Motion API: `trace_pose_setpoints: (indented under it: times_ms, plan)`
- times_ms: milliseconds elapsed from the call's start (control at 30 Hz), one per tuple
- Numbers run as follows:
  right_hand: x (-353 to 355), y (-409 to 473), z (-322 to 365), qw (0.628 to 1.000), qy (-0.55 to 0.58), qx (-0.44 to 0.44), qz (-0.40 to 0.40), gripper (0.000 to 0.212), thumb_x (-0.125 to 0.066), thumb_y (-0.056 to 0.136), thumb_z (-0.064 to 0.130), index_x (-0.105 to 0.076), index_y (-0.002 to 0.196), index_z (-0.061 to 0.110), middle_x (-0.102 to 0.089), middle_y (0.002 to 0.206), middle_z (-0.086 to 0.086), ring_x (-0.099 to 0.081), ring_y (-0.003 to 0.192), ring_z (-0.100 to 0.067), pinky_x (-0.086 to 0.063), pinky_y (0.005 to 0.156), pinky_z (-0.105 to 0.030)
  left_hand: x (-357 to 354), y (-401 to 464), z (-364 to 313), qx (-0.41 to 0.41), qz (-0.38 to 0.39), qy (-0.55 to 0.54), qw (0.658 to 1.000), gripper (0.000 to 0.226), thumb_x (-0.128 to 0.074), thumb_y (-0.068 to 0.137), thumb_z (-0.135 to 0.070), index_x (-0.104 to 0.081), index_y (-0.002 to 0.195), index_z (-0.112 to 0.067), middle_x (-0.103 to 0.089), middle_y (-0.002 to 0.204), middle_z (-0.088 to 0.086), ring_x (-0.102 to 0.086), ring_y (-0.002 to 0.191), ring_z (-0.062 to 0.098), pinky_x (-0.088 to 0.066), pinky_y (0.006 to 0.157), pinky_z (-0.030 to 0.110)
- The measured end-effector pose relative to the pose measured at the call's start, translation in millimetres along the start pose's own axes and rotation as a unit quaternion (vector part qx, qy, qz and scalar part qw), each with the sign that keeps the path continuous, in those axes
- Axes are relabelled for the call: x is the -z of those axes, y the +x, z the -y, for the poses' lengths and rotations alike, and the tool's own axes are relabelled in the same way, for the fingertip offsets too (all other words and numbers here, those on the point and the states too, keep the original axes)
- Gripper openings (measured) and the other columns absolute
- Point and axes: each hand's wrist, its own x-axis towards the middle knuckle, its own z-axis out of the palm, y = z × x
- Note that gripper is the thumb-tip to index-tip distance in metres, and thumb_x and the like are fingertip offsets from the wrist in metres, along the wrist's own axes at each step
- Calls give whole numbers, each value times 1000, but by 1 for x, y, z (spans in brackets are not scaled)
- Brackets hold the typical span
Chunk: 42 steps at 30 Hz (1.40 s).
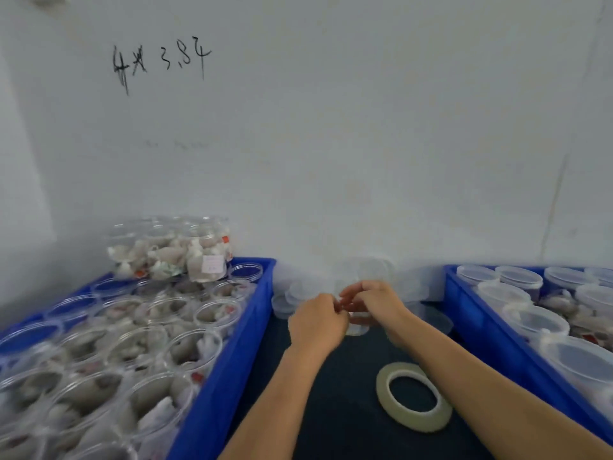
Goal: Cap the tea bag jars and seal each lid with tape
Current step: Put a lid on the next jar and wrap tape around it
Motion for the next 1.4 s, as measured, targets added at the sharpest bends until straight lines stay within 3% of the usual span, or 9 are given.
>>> trace_pose_setpoints:
  times_ms: [67, 233, 367, 533, 600, 733, 1100, 1267, 1400]
  plan:
    - [-26, -7, 2, 1000, 1, -3, 25, 32, -36, 85, -13, -63, 85, 5, -67, 82, -10, -62, 76, -16, -54, 76, -35, 15, -7, 17, 37, -4, 7, 999, 27, -45, 96, -31, -66, 111, -26, -57, 87, -9, -48, 69, 8, -31, 54, 22]
    - [-79, -10, 11, 998, 7, -8, 58, 28, -37, 88, -9, -61, 92, 6, -66, 79, -6, -63, 73, -15, -50, 68, -30, 55, -5, 54, 118, -36, -21, 992, 25, -48, 91, -26, -69, 99, -14, -69, 102, 8, -63, 98, 28, -43, 75, 35]
    - [-113, 5, 20, 996, 31, -7, 78, 27, -38, 93, -4, -61, 105, 5, -64, 99, -10, -60, 87, -21, -54, 81, -37, 87, 21, 86, 160, -94, -157, 970, 20, -47, 87, -7, -63, 75, -4, -66, 85, 23, -63, 80, 37, -49, 70, 41]
    - [-148, 45, 31, 993, 85, -11, 77, 22, -42, 97, 2, -59, 110, 7, -61, 120, -17, -59, 96, -23, -51, 87, -37, 115, 71, 132, 252, -171, -359, 882, 7, -53, 89, 1, -59, 92, 0, -56, 84, 15, -55, 80, 28, -52, 77, 44]
    - [-160, 64, 39, 992, 100, -10, 83, 26, -43, 97, 3, -58, 118, 5, -58, 128, -21, -59, 108, -28, -48, 99, -40, 120, 86, 151, 288, -178, -380, 861, 25, -57, 92, -6, -54, 116, 0, -58, 102, 15, -56, 90, 28, -49, 85, 40]
    - [-185, 96, 53, 988, 113, -26, 97, 37, -39, 100, 11, -47, 135, -2, -48, 141, -19, -40, 135, -34, -31, 113, -43, 125, 112, 186, 316, -180, -335, 869, 58, -64, 89, -10, -39, 139, 0, -54, 127, 19, -56, 105, 29, -50, 82, 35]
    - [-247, 138, 55, 984, 110, -12, 139, 58, -20, 105, 40, -40, 142, -1, -43, 146, -18, -40, 135, -31, -32, 112, -36, 90, 143, 223, 272, -216, -290, 892, 74, -78, 76, -10, -37, 138, -4, -54, 129, 21, -57, 111, 43, -50, 94, 55]
    - [-243, 129, 53, 982, 88, 17, 164, 53, -17, 106, 31, -55, 127, 0, -57, 129, -21, -56, 116, -29, -51, 76, -29, 92, 136, 217, 211, -233, -303, 900, 88, -87, 69, -30, -41, 141, -11, -55, 135, 13, -58, 105, 28, -52, 93, 48]
    - [-212, 116, 63, 989, 66, 84, 103, 31, -25, 104, 17, -50, 110, -1, -54, 117, -13, -57, 98, -21, -51, 75, -19, 101, 136, 180, 149, -241, -280, 917, 88, -83, 67, -45, -43, 139, -15, -53, 134, 11, -53, 107, 23, -48, 85, 36]
